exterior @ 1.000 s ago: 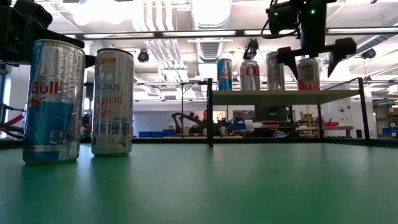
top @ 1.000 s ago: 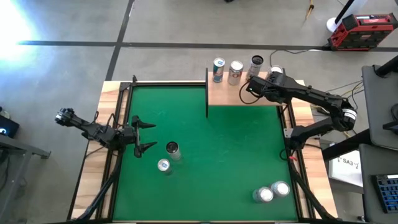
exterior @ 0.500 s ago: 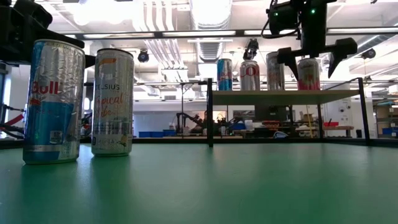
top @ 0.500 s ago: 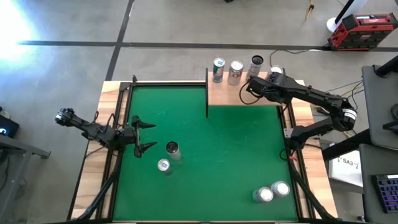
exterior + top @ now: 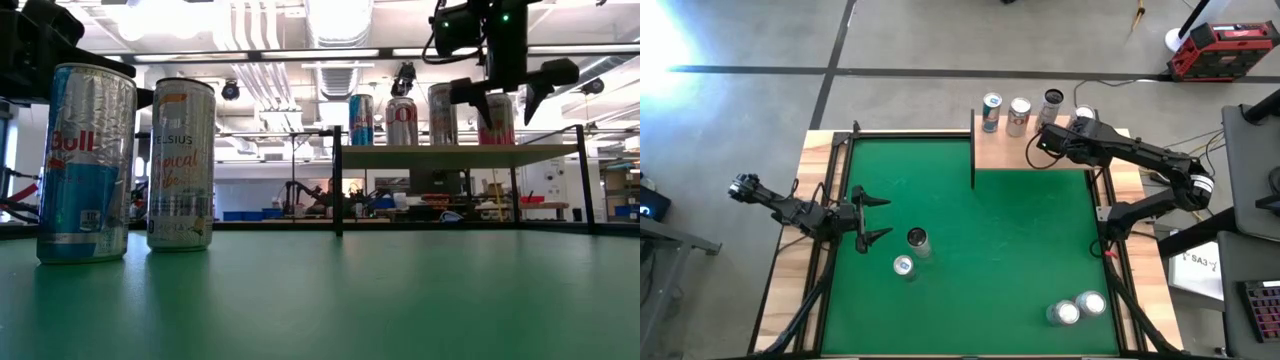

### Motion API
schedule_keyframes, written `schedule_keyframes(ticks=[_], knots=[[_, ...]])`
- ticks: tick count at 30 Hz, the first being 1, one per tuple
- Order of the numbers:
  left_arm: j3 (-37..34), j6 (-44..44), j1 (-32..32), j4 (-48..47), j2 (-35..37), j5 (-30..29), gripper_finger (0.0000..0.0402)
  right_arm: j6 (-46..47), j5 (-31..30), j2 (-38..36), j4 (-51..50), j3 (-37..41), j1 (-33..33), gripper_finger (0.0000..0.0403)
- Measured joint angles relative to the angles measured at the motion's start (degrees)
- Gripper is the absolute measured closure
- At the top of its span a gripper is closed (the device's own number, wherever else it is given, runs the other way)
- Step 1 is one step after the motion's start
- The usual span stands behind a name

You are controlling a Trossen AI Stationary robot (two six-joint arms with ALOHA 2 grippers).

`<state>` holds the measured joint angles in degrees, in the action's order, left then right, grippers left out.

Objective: Place canned beverage on shelf
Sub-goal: Put the top pink-white soda can on the shelf

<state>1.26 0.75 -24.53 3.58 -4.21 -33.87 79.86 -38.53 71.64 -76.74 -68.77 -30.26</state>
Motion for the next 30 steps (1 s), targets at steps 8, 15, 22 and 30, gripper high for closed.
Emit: schedule_keyframes(ticks=[8,15,22,30], knots=[[0.00,0.00,0.00,0.00,0.00,0.00,0.0041,0.00,-2.07,0.00,-0.64,0.00,-0.02,0.0142],[0.00,0.00,0.00,-0.01,0.00,0.00,0.0041,1.01,-3.06,0.00,-0.45,0.00,-0.02,0.0142],[0.00,0.00,0.00,0.01,0.00,-0.01,0.0041,1.11,-3.07,0.02,-0.17,0.00,-0.02,0.0143],[0.00,0.00,0.00,0.01,0.00,-0.01,0.0041,1.05,-3.08,0.04,0.58,0.00,-0.02,0.0180]])
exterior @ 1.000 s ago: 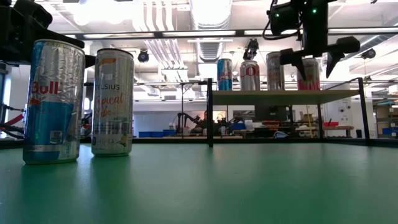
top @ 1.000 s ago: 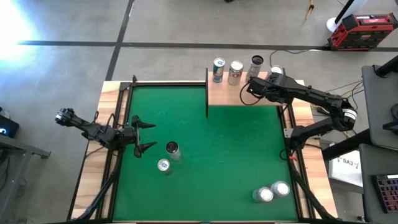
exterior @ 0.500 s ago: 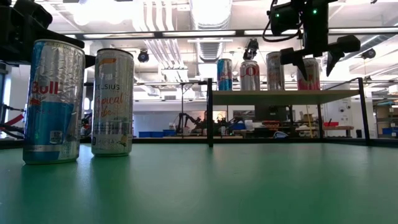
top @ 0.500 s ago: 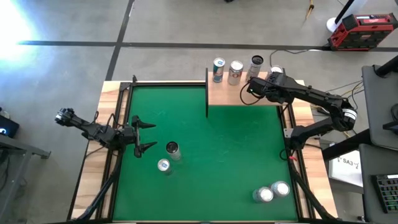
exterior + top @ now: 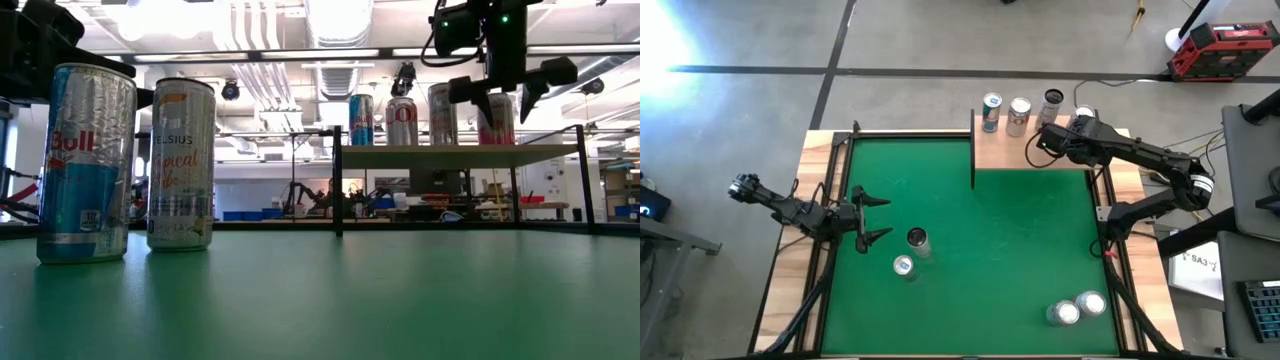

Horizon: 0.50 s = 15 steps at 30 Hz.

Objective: Place canned beverage on shelf
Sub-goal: Put the top pink-white soda can on the shelf

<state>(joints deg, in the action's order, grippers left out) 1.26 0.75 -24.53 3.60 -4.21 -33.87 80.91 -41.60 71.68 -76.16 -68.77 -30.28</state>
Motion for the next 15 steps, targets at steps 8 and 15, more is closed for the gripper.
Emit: schedule_keyframes(ticks=[8,15], knots=[[0.00,0.00,0.00,0.00,0.00,0.00,0.0041,-1.55,-1.31,0.00,0.24,0.00,0.00,0.0223],[0.00,0.00,0.00,-0.02,0.00,0.01,0.0041,-3.01,-3.50,0.00,0.83,0.00,-0.11,0.0223]])
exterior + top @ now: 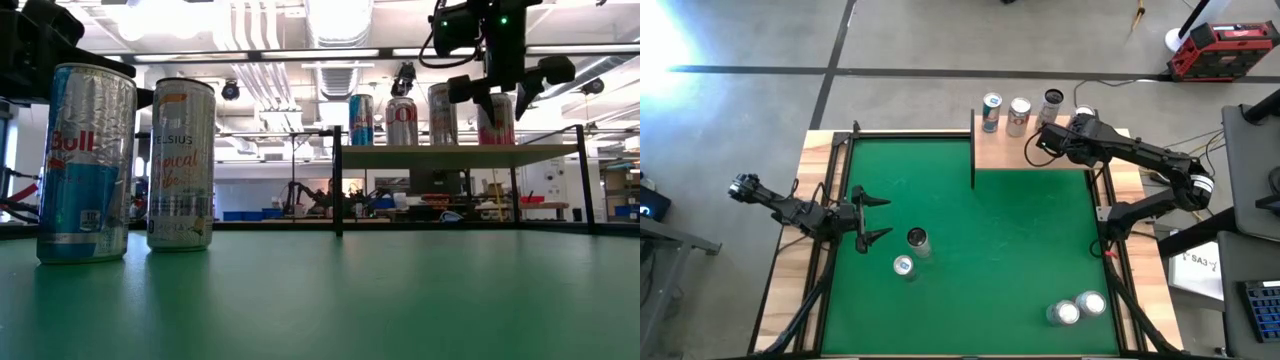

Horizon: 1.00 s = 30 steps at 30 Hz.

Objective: Place canned beverage on shelf
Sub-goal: Put the top pink-white soda can on the shelf

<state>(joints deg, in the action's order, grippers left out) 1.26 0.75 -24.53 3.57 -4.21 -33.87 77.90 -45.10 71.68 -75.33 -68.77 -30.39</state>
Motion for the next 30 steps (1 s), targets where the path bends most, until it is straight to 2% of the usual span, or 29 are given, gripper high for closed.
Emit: schedule_keyframes(ticks=[15,30], knots=[[0.00,0.00,0.00,0.02,0.00,0.00,0.0041,-5.76,-2.16,0.00,2.45,0.00,0.00,0.0223],[0.00,0.00,0.00,0.01,0.00,-0.01,0.0041,-7.22,-4.63,0.15,4.30,0.00,-1.13,0.0223]])
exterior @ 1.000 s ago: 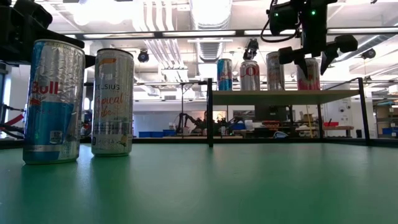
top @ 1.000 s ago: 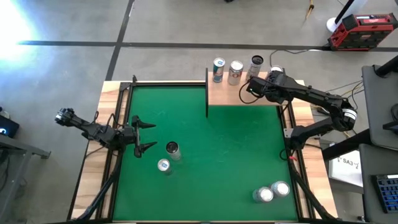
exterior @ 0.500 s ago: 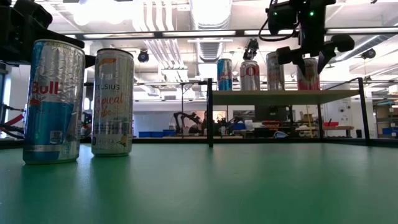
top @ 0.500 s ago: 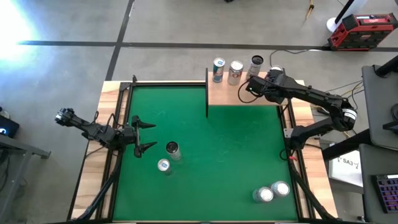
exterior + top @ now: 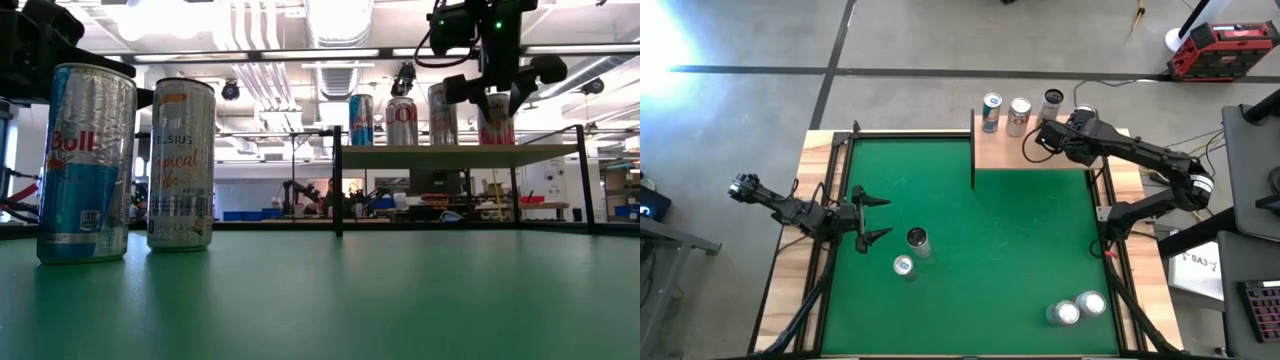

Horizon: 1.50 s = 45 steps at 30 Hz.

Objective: Place canned beverage on shelf
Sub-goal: Put the top pink-white soda can on the shelf, then put the pink-white soda can on the shelf aligned with the other pink-white soda can

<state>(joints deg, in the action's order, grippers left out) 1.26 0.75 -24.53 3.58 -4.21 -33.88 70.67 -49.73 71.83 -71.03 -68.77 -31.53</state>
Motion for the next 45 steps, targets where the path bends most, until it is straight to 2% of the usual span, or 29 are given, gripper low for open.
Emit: schedule_keyframes(ticks=[11,33,45], knots=[[0.00,0.00,0.00,0.00,-0.01,0.00,0.0041,-5.25,0.15,0.73,4.25,0.02,-2.72,0.0223],[0.00,0.00,0.00,-0.01,0.00,0.01,0.0041,-6.45,-1.27,0.73,5.76,0.02,-3.39,0.0223],[0.00,0.00,0.00,-0.01,0.00,-0.01,0.0041,-6.27,7.43,0.26,2.29,-2.44,-3.12,0.0223]])
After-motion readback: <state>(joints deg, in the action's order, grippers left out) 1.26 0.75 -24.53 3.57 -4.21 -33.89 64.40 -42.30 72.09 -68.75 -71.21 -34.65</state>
